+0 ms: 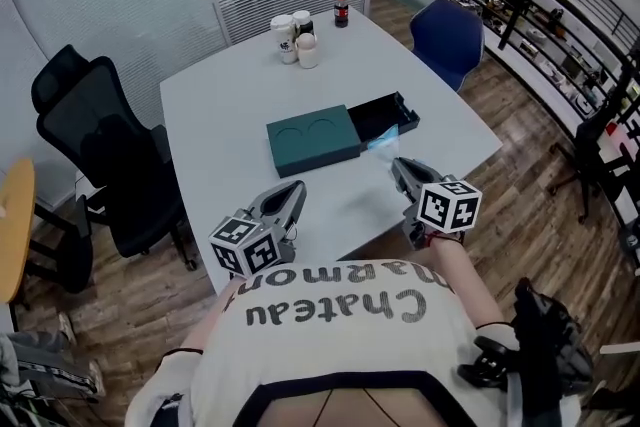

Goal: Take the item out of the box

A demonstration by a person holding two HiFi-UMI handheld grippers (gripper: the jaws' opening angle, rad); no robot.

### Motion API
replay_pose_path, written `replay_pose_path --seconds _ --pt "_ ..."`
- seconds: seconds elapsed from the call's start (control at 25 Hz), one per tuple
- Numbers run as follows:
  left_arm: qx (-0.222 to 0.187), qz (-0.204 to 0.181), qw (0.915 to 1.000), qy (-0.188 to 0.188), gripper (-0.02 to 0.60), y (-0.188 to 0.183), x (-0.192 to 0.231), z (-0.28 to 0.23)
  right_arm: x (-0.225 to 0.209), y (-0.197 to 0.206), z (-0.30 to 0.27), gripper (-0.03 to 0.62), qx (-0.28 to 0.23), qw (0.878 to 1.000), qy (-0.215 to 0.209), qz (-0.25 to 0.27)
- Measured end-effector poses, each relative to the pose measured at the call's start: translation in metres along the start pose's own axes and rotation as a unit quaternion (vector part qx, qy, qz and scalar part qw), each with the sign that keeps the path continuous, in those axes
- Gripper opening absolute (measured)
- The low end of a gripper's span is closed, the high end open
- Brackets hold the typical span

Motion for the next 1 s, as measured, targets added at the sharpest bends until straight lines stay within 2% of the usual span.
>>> replay_pose_path --seconds 0.56,1.0 --pt "0.018 0.016 0.9994 0.025 -0.012 0.019 0.005 0.048 0.033 0.044 0.036 0.002 -0.002 0.999 0.046 -0.015" --pt "0.014 0.023 0.9994 0.024 -0.012 0.011 0.021 0.072 0.061 0.053 0.031 0.002 0.006 0.999 0.051 -0.008"
Point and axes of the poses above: the fingertips, and each gripper's own axes: z backward along the fingers, x to its left, y out of its underside, the point moved 2 cm from there along z, backward along the fingers, and after that the axes turned 9 degrees about -x, right-handed, at the moved point
